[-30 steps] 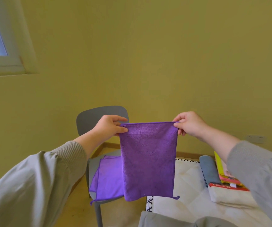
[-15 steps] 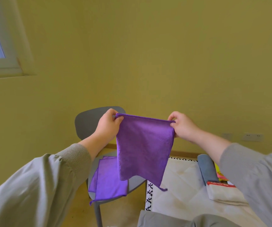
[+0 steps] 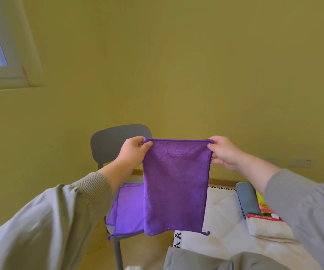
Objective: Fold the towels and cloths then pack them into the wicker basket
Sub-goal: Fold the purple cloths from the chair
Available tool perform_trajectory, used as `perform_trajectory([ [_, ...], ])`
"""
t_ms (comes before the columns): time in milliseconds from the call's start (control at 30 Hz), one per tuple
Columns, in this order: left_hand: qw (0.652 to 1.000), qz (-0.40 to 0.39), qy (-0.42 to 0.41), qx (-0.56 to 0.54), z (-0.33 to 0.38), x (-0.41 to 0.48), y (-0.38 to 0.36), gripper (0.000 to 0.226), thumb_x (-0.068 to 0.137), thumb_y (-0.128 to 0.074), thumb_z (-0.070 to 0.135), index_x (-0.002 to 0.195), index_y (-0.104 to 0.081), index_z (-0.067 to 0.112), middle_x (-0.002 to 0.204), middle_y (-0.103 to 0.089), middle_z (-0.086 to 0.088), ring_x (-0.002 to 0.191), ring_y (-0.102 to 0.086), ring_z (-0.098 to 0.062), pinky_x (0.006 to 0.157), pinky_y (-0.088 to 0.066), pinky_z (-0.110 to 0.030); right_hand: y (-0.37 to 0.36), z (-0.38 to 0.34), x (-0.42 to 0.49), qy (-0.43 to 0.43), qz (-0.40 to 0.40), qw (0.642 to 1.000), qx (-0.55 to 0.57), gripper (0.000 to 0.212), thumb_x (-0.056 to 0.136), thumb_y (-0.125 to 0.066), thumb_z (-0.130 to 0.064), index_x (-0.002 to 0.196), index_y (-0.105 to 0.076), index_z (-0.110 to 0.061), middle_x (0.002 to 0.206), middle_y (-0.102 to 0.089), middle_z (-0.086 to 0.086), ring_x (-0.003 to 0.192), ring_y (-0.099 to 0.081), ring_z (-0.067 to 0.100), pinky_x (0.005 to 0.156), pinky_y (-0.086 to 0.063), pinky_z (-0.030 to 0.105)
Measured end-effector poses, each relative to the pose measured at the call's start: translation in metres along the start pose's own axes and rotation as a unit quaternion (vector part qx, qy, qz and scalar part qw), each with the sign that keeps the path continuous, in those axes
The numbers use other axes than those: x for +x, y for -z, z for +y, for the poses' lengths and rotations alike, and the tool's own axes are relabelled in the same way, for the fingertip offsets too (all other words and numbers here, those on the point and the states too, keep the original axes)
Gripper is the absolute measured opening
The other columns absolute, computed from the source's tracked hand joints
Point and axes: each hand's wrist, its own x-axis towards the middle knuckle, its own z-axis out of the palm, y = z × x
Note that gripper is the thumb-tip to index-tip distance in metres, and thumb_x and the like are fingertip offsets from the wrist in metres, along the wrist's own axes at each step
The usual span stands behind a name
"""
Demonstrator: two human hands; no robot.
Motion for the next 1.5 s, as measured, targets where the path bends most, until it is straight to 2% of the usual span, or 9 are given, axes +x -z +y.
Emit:
perform_trajectory([
  [467, 0.995, -0.070, 0.065, 0.039, -0.029, 0.012, -0.047, 0.014, 0.094, -0.056, 0.020, 0.086, -0.059, 0.009, 0.071, -0.045, -0.009, 0.059, -0.039, -0.018, 0.053, -0.034, -0.025, 0.023, 0.053, 0.007, 0.003, 0.029, 0.993, -0.115, 0.026, 0.097, -0.043, -0.004, 0.076, -0.054, -0.016, 0.070, -0.051, 0.006, 0.061, -0.045, 0.018, 0.055, -0.033, 0.025],
  [633, 0.985, -0.073, 0.038, 0.150, -0.060, 0.035, -0.084, 0.024, 0.089, -0.062, 0.021, 0.083, -0.064, -0.002, 0.072, -0.056, -0.011, 0.067, -0.049, -0.020, 0.070, -0.051, -0.039, 0.037, 0.086, 0.034, -0.046, 0.030, 0.987, -0.148, 0.021, 0.097, -0.042, -0.004, 0.081, -0.055, -0.009, 0.064, -0.050, 0.007, 0.043, -0.049, 0.011, 0.034, -0.038, 0.015],
  [833, 0.968, -0.079, 0.059, 0.233, -0.108, 0.050, -0.131, 0.014, 0.088, -0.063, 0.021, 0.084, -0.072, 0.010, 0.068, -0.059, -0.005, 0.069, -0.053, -0.022, 0.062, -0.040, -0.027, 0.040, 0.152, 0.082, -0.056, 0.049, 0.966, -0.248, 0.012, 0.090, -0.060, -0.011, 0.083, -0.070, -0.007, 0.070, -0.058, 0.006, 0.070, -0.049, 0.019, 0.063, -0.034, 0.026],
  [933, 0.973, -0.092, 0.127, 0.169, -0.142, 0.064, -0.160, 0.013, 0.092, -0.058, 0.016, 0.083, -0.067, 0.012, 0.051, -0.058, -0.001, 0.046, -0.056, -0.016, 0.056, -0.049, -0.026, 0.035, 0.186, 0.106, -0.099, 0.069, 0.963, -0.241, 0.016, 0.091, -0.059, -0.011, 0.075, -0.063, -0.012, 0.050, -0.052, -0.005, 0.056, -0.050, 0.017, 0.049, -0.035, 0.021],
  [1033, 0.973, -0.095, 0.205, 0.053, -0.166, 0.075, -0.184, 0.011, 0.097, -0.048, 0.009, 0.094, -0.058, 0.010, 0.062, -0.062, -0.005, 0.040, -0.058, -0.008, 0.040, -0.044, -0.018, 0.022, 0.210, 0.126, -0.173, 0.072, 0.973, -0.134, 0.010, 0.097, -0.045, -0.006, 0.099, -0.050, -0.014, 0.054, -0.061, 0.006, 0.038, -0.053, 0.012, 0.041, -0.038, 0.019],
  [1133, 0.966, -0.091, 0.241, -0.004, -0.187, 0.090, -0.203, 0.013, 0.098, -0.043, 0.005, 0.095, -0.055, 0.010, 0.081, -0.062, -0.010, 0.057, -0.060, -0.013, 0.052, -0.047, -0.025, 0.012, 0.234, 0.146, -0.204, 0.066, 0.973, -0.083, 0.016, 0.097, -0.040, -0.002, 0.105, -0.048, -0.013, 0.087, -0.063, 0.017, 0.060, -0.058, 0.018, 0.050, -0.040, 0.022],
  [1300, 0.962, -0.075, 0.256, -0.063, -0.214, 0.116, -0.219, 0.017, 0.094, -0.048, 0.007, 0.090, -0.063, 0.015, 0.086, -0.063, -0.007, 0.087, -0.061, -0.022, 0.081, -0.050, -0.034, 0.007, 0.248, 0.167, -0.164, 0.084, 0.978, -0.094, 0.019, 0.090, -0.049, -0.004, 0.094, -0.064, -0.015, 0.068, -0.053, 0.000, 0.061, -0.046, 0.014, 0.057, -0.035, 0.024],
  [1433, 0.929, -0.062, 0.323, -0.173, -0.221, 0.124, -0.226, 0.012, 0.096, -0.051, 0.019, 0.090, -0.062, 0.019, 0.098, -0.064, -0.009, 0.092, -0.061, -0.021, 0.071, -0.045, -0.025, 0.003, 0.258, 0.169, -0.189, 0.121, 0.974, -0.024, 0.019, 0.093, -0.048, -0.022, 0.083, -0.059, -0.010, 0.083, -0.056, 0.014, 0.086, -0.057, 0.031, 0.089, -0.045, 0.044],
  [1500, 0.916, -0.059, 0.349, -0.191, -0.230, 0.114, -0.227, 0.012, 0.095, -0.053, 0.021, 0.097, -0.063, 0.016, 0.099, -0.064, -0.010, 0.090, -0.062, -0.020, 0.069, -0.044, -0.024, -0.001, 0.270, 0.159, -0.216, 0.129, 0.968, 0.000, 0.022, 0.092, -0.047, -0.023, 0.080, -0.060, -0.011, 0.089, -0.060, 0.014, 0.102, -0.060, 0.036, 0.089, -0.046, 0.045],
])
